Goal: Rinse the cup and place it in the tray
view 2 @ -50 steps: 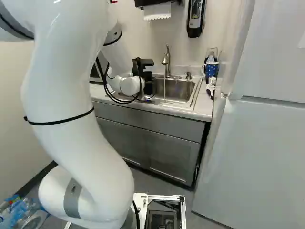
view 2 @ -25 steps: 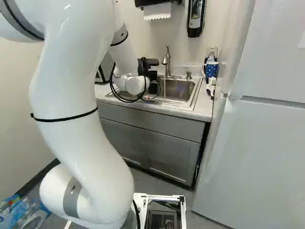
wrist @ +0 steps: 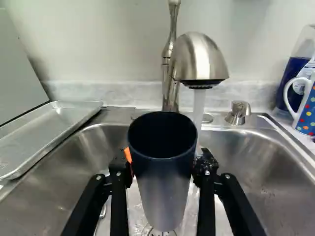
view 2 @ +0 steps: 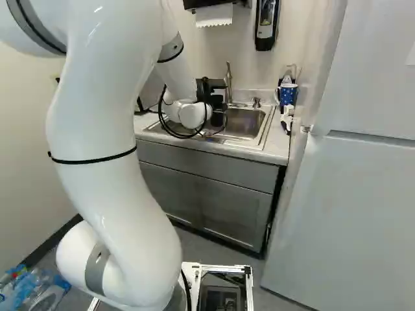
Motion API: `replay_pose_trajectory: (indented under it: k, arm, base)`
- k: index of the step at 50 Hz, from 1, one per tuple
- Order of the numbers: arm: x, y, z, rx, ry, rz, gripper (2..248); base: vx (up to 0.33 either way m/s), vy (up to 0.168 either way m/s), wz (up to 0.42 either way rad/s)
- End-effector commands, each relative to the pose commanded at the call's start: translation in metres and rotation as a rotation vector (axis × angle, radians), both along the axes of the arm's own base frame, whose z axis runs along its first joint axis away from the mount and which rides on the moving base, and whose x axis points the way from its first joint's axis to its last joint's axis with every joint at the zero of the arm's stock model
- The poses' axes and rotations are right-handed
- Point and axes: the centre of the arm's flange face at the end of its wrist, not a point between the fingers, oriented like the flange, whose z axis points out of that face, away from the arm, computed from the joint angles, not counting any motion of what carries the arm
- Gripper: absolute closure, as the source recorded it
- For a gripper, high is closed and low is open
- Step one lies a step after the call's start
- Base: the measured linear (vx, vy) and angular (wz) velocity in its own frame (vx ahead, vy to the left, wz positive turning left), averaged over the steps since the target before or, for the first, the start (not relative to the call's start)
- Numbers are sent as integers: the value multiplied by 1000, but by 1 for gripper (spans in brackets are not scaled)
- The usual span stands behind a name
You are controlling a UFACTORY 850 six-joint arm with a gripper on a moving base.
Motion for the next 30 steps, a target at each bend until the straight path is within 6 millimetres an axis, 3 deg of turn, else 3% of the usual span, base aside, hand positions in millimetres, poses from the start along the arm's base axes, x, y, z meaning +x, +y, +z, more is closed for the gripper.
replay_pose_trajectory:
  k: [17,30]
  arm:
    - [2,-25,2,-6,-27,-44,125]
    - [2,-26,2,-6,-27,-45,125]
  base:
    - [0,0,0]
    - [0,0,0]
